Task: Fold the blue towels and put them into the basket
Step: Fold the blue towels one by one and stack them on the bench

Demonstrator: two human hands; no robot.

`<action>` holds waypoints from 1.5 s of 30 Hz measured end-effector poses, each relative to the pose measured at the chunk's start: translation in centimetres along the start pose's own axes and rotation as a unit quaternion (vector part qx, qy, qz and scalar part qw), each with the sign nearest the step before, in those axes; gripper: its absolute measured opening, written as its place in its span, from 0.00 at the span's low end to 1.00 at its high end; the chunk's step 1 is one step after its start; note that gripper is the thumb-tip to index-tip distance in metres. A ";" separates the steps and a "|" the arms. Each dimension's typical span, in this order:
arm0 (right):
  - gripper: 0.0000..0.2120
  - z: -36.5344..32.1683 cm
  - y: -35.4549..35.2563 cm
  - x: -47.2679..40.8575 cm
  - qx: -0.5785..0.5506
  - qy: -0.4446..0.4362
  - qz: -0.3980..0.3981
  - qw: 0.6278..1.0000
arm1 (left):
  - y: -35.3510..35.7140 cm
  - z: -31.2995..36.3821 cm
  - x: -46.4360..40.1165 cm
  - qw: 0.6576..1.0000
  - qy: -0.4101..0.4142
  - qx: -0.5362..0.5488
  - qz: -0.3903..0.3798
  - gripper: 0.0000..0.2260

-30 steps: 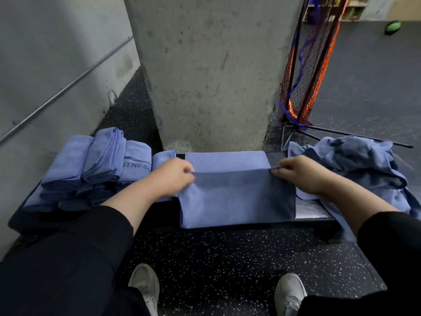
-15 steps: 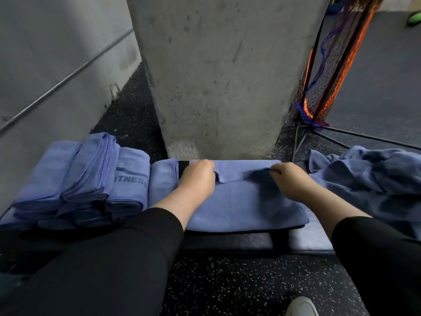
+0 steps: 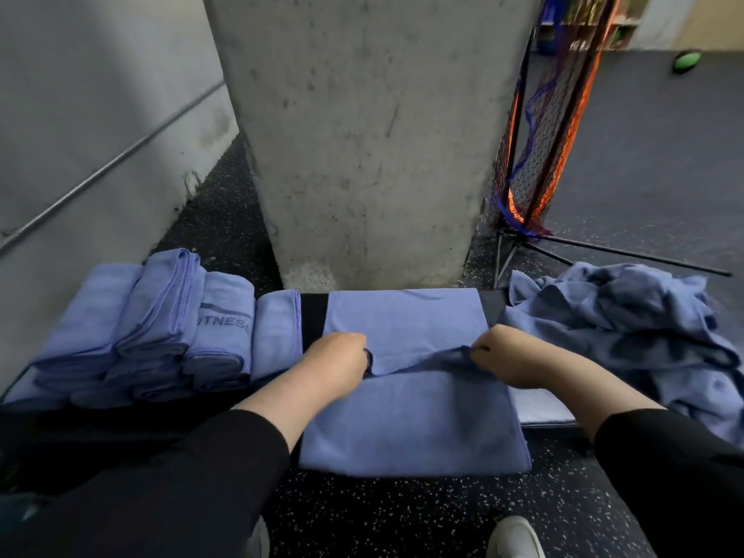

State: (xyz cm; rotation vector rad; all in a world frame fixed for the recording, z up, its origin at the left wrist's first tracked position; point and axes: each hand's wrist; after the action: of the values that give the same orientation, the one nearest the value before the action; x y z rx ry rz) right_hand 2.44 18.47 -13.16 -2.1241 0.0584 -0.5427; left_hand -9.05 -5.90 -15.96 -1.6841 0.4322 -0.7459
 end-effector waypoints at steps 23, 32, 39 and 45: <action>0.16 -2.3 0.3 -6.0 -0.148 -0.033 0.178 0.972 | -3.4 -0.7 -5.7 0.950 -0.146 0.226 0.160 0.11; 0.12 -2.2 1.2 -5.7 -0.114 0.018 0.120 0.986 | -1.4 0.8 -5.9 0.994 -0.089 0.065 0.018 0.12; 0.16 -1.9 1.0 -1.2 -0.075 0.019 0.022 0.997 | -0.4 1.0 -0.9 0.997 -0.027 -0.049 -0.049 0.10; 0.14 -1.8 0.0 1.3 -0.169 0.009 0.043 0.985 | -3.2 -0.1 1.8 0.987 -0.087 0.136 0.016 0.12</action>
State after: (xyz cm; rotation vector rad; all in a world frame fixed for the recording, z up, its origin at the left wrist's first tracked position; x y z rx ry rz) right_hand 2.88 16.73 -11.84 -2.4327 0.2683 -0.5310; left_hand -8.17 -6.39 -12.46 -1.4659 0.2234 -0.5983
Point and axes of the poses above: each hand's wrist, its own x-axis away from the middle knuckle, its own y-axis out of the palm, z = x × y, and after that the axes turned 15 degrees about -x, right-handed
